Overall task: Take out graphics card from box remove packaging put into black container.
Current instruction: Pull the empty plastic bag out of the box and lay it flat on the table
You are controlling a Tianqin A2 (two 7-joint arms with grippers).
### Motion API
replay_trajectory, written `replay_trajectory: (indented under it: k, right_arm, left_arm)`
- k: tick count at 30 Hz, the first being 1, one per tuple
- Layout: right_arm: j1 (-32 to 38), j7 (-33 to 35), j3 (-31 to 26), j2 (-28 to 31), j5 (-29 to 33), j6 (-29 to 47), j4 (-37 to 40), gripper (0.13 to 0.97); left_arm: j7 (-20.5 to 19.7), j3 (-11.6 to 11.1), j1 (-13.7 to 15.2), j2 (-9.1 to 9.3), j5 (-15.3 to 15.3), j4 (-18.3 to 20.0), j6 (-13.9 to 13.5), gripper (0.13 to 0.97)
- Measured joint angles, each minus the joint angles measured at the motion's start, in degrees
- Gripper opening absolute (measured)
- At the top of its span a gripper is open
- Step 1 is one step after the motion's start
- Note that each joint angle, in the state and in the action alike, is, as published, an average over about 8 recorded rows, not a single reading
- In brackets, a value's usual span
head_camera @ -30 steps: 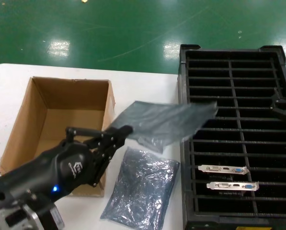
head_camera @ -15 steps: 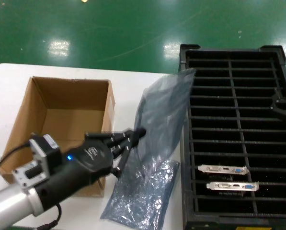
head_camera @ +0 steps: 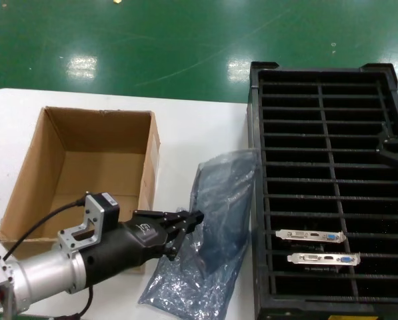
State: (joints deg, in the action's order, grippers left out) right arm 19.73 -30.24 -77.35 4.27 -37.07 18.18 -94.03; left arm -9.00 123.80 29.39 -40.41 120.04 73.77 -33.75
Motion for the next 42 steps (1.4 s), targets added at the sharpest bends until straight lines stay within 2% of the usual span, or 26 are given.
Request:
replay_trajectory:
  k: [5,10,15,19,22,26,30,32,36,42]
  right_arm:
    - [0.0,-0.01,0.0,0.0,0.0,0.0,0.0,0.966]
    - [0.0,-0.01,0.0,0.0,0.01,0.0,0.0,0.966]
    - [0.0,-0.02,-0.01,0.01,0.01,0.0,0.0,0.966]
    - [0.0,-0.02,-0.01,0.01,0.01,-0.01,0.0,0.966]
    - [0.0,-0.02,-0.01,0.01,0.01,-0.01,0.0,0.966]
    - [0.0,-0.03,-0.01,0.01,0.02,-0.01,0.0,0.966]
    - [0.0,-0.03,-0.01,0.01,0.02,-0.01,0.0,0.966]
    - [0.0,-0.03,-0.01,0.01,0.02,-0.01,0.0,0.966]
    - [-0.16,0.2,-0.12,0.11,-0.5,-0.15,0.02,0.966]
    - [-1.09,1.62,-0.8,0.72,-3.61,-1.0,0.13,0.966]
  left_arm:
    - [-3.45,-0.57,1.94,1.27,-2.77,-1.3,-0.74,0.174]
    - [-6.49,-2.24,2.68,1.37,-4.78,-0.85,-0.54,0.2]
    - [-8.57,-4.39,2.19,0.39,-6.34,1.08,0.57,0.263]
    - [-8.7,-7.4,0.24,-1.57,-7.12,5.16,2.5,0.317]
    - [-6.54,-10.97,-2.18,-3.36,-7.67,9.51,4.42,0.38]
    - [0.34,-17.91,-6.94,-4.91,-9.38,16.34,7.02,0.443]
    - [8.44,-24.82,-13.07,-5.85,-13.02,22.91,11.09,0.552]
    - [11.74,-27.24,-16.03,-6.36,-15.27,25.35,13.67,0.606]
    - [15.45,-29.65,-19.87,-6.82,-18.53,27.81,17.35,0.681]
    - [15.54,-29.98,-20.77,-5.5,-18.78,27.59,18.56,0.807]
